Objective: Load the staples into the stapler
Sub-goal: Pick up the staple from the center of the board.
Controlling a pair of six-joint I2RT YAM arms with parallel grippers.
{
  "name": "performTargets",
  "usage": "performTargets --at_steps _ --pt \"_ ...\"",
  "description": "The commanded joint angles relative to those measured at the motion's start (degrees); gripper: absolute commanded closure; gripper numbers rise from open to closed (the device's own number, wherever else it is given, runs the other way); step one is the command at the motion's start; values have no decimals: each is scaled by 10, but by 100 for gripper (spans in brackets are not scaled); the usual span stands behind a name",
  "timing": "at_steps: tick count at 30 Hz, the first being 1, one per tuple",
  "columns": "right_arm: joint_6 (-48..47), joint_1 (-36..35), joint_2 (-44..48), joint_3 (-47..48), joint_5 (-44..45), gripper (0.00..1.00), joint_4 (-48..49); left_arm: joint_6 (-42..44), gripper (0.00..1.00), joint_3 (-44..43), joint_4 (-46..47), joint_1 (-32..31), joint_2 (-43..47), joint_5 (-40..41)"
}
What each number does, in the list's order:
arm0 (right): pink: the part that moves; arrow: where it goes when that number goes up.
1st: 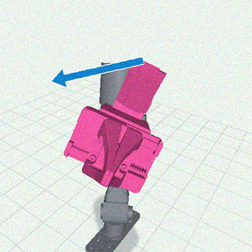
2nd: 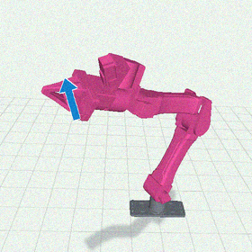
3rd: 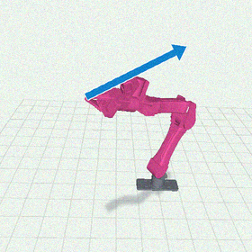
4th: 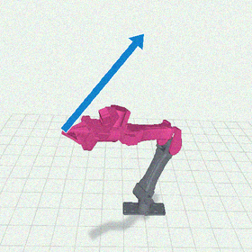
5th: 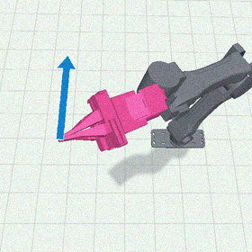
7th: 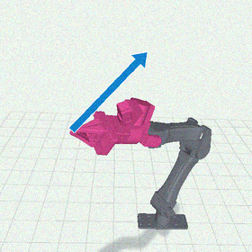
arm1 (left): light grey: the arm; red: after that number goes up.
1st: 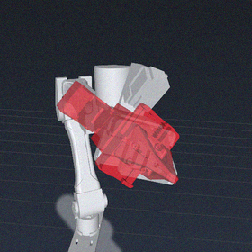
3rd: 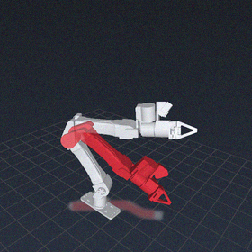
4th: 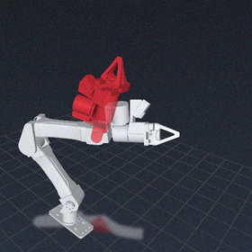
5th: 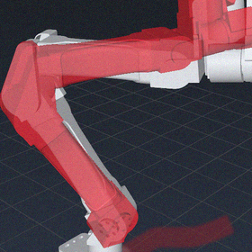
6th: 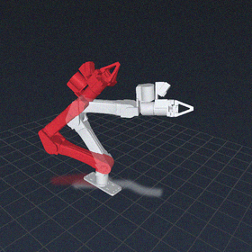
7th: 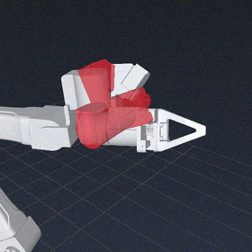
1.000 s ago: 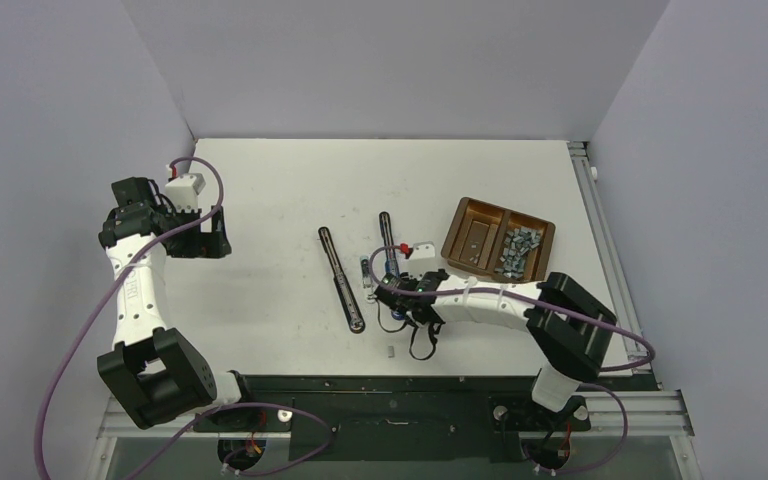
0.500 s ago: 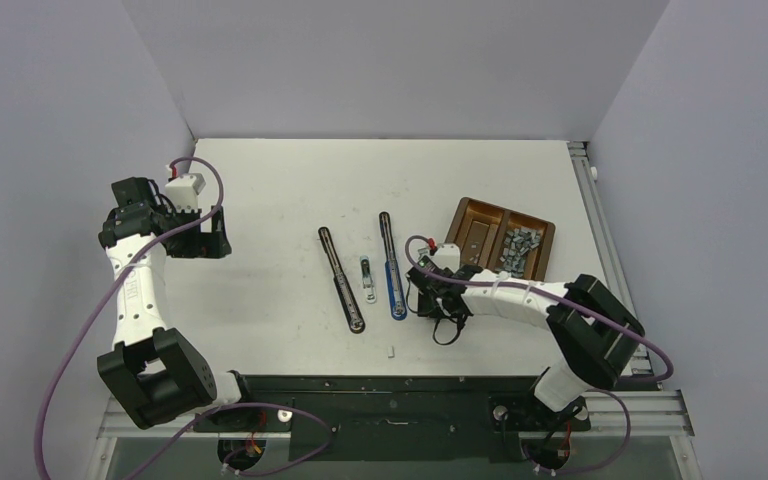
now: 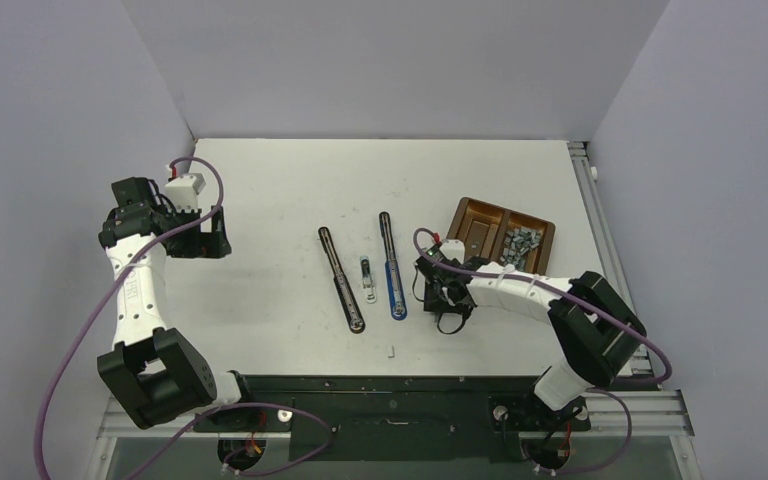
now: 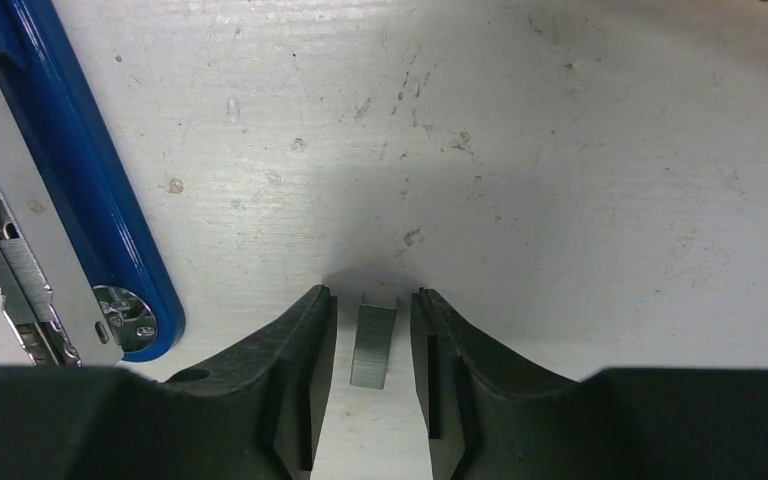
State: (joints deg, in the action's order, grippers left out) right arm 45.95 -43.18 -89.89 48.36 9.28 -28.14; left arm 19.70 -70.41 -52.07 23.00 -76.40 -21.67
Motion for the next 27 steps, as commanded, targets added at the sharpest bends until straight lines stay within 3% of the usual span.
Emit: performTargets --at_steps 1,8,27 --pt "-23 6 -24 33 -24 67 -38 0 4 -25 10 5 11 -8" --pt "-33 7 -43 58 -37 68 -78 -4 4 -18 17 5 10 -13" --pt "-50 9 -78 96 -22 86 -102 -2 4 -13 22 5 16 -7"
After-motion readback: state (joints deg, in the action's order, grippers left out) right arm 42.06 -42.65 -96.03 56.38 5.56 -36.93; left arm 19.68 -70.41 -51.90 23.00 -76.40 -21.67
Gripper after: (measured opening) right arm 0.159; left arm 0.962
